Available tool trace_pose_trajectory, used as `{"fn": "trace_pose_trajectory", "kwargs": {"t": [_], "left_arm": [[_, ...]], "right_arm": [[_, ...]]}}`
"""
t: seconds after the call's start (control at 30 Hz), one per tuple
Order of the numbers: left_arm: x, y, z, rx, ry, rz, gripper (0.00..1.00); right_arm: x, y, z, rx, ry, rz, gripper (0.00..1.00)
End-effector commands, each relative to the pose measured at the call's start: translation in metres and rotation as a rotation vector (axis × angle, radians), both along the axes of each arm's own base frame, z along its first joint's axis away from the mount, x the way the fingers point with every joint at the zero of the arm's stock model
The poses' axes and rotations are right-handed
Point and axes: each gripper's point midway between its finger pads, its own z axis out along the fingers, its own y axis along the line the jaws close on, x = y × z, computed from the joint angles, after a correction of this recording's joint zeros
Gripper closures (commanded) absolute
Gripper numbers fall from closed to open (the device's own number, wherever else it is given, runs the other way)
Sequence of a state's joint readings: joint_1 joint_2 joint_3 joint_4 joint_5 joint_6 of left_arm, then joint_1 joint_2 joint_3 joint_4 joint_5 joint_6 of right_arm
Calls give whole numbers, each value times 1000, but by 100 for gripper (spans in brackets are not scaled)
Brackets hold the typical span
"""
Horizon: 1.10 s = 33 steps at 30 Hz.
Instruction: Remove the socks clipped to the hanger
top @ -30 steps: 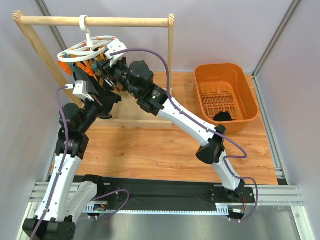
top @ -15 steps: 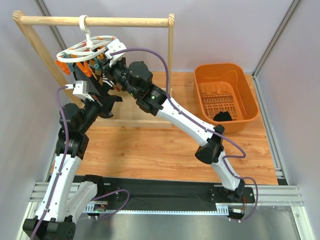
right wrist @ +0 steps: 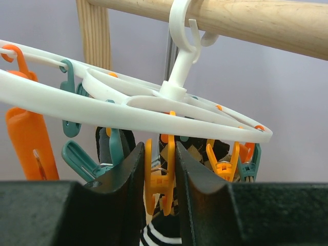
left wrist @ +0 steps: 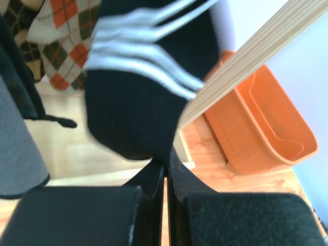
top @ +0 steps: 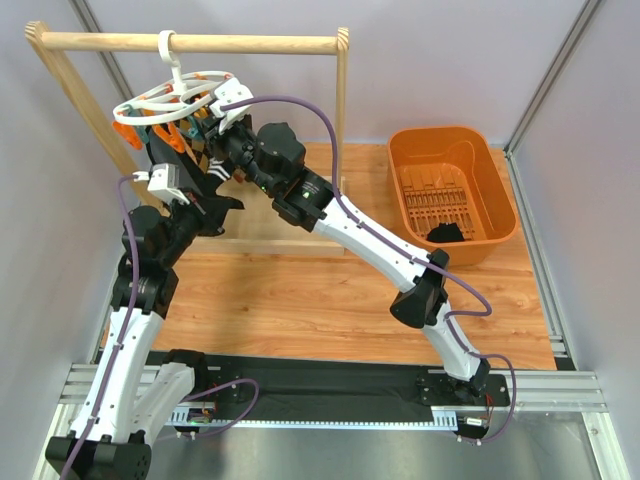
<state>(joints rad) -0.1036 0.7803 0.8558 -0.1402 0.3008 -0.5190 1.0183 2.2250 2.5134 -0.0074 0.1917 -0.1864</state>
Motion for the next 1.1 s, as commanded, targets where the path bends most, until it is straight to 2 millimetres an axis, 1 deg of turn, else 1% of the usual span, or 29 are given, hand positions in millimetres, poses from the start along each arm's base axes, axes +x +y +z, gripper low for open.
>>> {"fn": "trace_pose_trajectory", "kwargs": {"t": [0.0,0.17,0.23,0.27,0.3,0.33,0.37,0.4,0.43,0.47,0.5,0.53,0.57,0.6,0.63,0.67,0.7,0.73,0.77,0.8,0.83,0.87,0.9,0.93,0.97,1.0,1.03,1.07], "left_arm": [[-4,2,-7,-4,40,18,100],[-9,4,-10,2,57,23,100],[-11,2,-6,2,54,11,100],[-14,1,-4,3,56,3,100],[-18,-1,5,3,42,-14,100],[-20,-2,8,3,41,-22,100],[-23,-3,7,6,59,-30,100],[-26,-3,9,9,67,-36,100],[-27,-4,17,11,62,-40,100],[-31,-3,12,16,101,-40,100],[-34,-3,18,21,100,-42,100],[-34,-3,16,27,121,-43,100],[-39,-3,10,37,155,-50,100],[-41,-4,14,37,154,-63,100],[-44,-6,13,39,163,-75,100],[-49,-10,11,35,177,-104,100],[-51,-12,13,33,177,-119,100],[-55,-14,14,29,179,-133,100],[-60,-17,12,27,192,-156,100],[-64,-19,15,25,190,-174,100],[-68,-21,15,28,197,-190,100],[-74,-26,22,26,185,-232,100],[-77,-29,24,24,186,-255,100],[-79,-32,25,19,197,-281,100],[-87,-42,30,3,194,-354,100],[-90,-48,38,-19,191,-399,100],[-96,-54,41,-41,203,-445,100],[-107,-64,49,-71,187,-544,100]], "right_arm": [[-8,-7,22,60,-22,13,89],[-10,-4,20,68,-3,33,88],[-10,-5,19,63,7,35,84],[-14,-9,25,73,4,38,79],[-12,-8,16,55,19,35,71],[-14,-10,16,55,21,36,68],[-20,-19,26,69,16,37,64],[-19,-18,10,45,32,39,60],[-21,-20,7,37,37,40,57],[-30,-32,21,49,25,49,54],[-34,-35,19,38,30,56,49],[-35,-34,-2,-7,56,63,47],[-46,-47,13,8,40,80,45],[-49,-50,6,-10,45,86,41],[-52,-51,-17,-55,69,93,37],[-63,-64,-7,-48,57,108,32],[-67,-69,-10,-61,61,113,25],[-70,-71,-32,-106,86,119,23],[-81,-84,-25,-111,83,135,22],[-91,-87,-30,-136,83,174,21],[-100,-99,-38,-162,90,181,21],[-118,-97,-51,-217,97,274,21],[-128,-100,-61,-249,102,312,20],[-140,-111,-56,-254,86,341,20],[-150,-111,-83,-301,114,389,20],[-161,-120,-81,-302,93,408,20],[-161,-119,-96,-323,111,419,19],[-168,-125,-107,-334,113,431,19]]}}
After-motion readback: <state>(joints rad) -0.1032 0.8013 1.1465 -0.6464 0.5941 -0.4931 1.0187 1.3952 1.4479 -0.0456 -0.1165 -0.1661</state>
